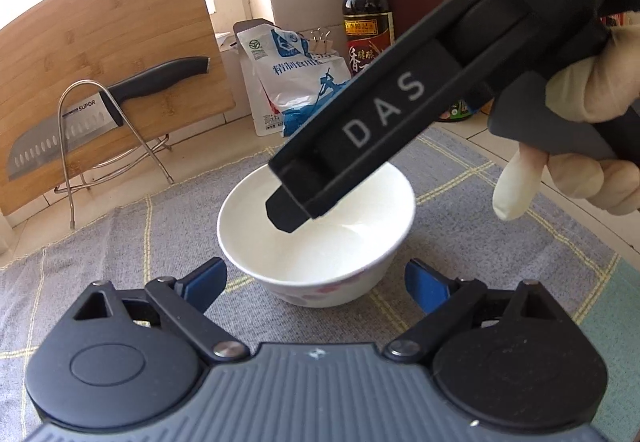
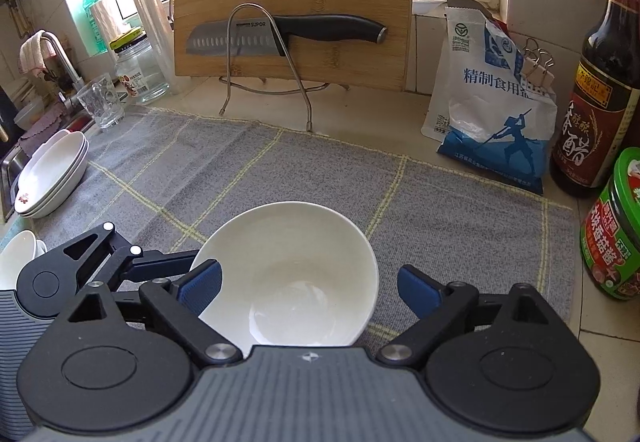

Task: Organize plates and bowls
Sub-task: 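Move the right tool to the rim of the floral-patterned white bowl and close, then lift the floral bowl with the right tool and carry it over the nested bowls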

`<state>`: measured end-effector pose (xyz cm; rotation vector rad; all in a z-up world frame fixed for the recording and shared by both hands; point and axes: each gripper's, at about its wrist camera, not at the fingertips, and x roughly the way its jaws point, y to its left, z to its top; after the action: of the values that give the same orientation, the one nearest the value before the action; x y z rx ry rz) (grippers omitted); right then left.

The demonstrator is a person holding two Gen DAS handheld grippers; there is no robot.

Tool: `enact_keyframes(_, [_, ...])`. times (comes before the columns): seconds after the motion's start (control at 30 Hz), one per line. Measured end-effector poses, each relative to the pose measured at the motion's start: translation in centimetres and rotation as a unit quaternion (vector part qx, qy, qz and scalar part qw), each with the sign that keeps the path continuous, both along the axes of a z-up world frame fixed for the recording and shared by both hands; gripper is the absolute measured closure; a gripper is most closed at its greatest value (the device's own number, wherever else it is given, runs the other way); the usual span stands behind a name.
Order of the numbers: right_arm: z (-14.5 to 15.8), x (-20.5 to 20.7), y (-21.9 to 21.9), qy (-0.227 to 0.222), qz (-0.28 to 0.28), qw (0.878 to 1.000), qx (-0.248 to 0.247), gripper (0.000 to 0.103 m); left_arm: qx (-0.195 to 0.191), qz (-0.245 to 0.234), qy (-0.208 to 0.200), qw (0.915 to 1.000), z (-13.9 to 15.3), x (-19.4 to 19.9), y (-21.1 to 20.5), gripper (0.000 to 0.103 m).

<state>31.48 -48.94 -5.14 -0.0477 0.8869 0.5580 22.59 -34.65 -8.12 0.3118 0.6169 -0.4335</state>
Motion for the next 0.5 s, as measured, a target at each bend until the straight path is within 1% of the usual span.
enact_keyframes(0.1, [-0.2, 0.7, -0.1, 0.011, 0.004, 1.0, 0.007, 0.015, 0.003, 0.003, -0.001, 1.0, -0.1, 0.3, -0.2, 0.009])
enact_keyframes(0.17, [-0.4, 1.1, -0.2, 0.017, 0.005, 1.0, 0.009, 0.018, 0.004, 0.003, -0.004, 1.0, -0.1, 0.3, -0.2, 0.009])
enact_keyframes(0.27, [-0.5, 1.4, -0.1, 0.021, 0.01, 1.0, 0.011, 0.023, 0.001, 0.003, -0.006, 1.0, -0.2, 0.3, -0.2, 0.009])
enact_keyframes(0.33, [-0.6, 1.4, -0.1, 0.023, 0.014, 1.0, 0.013, 0.028, -0.003, 0.002, -0.004, 1.0, -0.3, 0.5, -0.2, 0.01])
enact_keyframes(0.5, [-0.6, 1.4, -0.1, 0.025, 0.014, 1.0, 0.01, 0.03, -0.011, 0.006, 0.002, 0.9999, -0.4, 0.8, -0.2, 0.012])
